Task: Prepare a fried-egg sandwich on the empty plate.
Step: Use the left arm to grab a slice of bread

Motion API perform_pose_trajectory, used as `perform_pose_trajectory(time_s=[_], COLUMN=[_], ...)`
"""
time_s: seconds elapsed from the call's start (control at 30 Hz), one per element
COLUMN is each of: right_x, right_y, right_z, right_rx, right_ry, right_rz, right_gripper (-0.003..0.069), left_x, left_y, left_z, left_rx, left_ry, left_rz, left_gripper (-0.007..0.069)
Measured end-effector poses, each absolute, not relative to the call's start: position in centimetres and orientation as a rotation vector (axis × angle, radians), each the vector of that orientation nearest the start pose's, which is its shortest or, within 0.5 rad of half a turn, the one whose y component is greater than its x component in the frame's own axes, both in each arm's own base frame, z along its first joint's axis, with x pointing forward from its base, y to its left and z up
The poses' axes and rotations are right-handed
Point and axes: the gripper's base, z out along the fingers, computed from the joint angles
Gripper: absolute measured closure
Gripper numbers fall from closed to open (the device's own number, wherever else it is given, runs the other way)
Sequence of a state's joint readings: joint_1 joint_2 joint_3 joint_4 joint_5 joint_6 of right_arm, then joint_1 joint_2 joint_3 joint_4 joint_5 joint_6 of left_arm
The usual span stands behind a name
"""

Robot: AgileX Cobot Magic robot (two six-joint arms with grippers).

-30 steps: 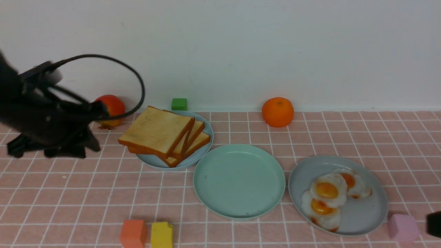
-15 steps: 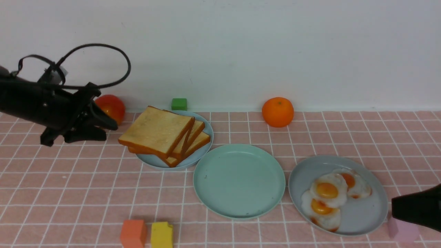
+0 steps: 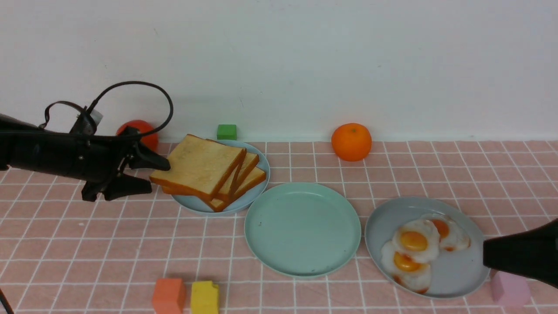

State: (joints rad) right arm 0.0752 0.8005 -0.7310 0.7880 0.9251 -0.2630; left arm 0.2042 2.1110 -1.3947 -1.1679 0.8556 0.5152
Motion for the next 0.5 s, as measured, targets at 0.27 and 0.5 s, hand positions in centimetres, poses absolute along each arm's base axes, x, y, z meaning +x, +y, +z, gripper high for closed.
perform_pose_trajectory(time_s=[0.27, 0.5], right_x=[13.27, 13.27], right_y=[6.25, 6.25], right_z=[32.96, 32.96], right_rx=[-0.071, -0.071], right_ry=[2.292, 2.292], right_rz=[0.894, 0.894], right_gripper=[0.0417, 0.0417], left_x=[43.13, 43.13], left_y=[2.45, 2.35], left_z=[15.43, 15.54], left_rx=[-0.573, -0.571], left_ry=[2.469, 2.461], left_rz=[-1.101, -1.122], left_gripper=[0.0317, 0.0501])
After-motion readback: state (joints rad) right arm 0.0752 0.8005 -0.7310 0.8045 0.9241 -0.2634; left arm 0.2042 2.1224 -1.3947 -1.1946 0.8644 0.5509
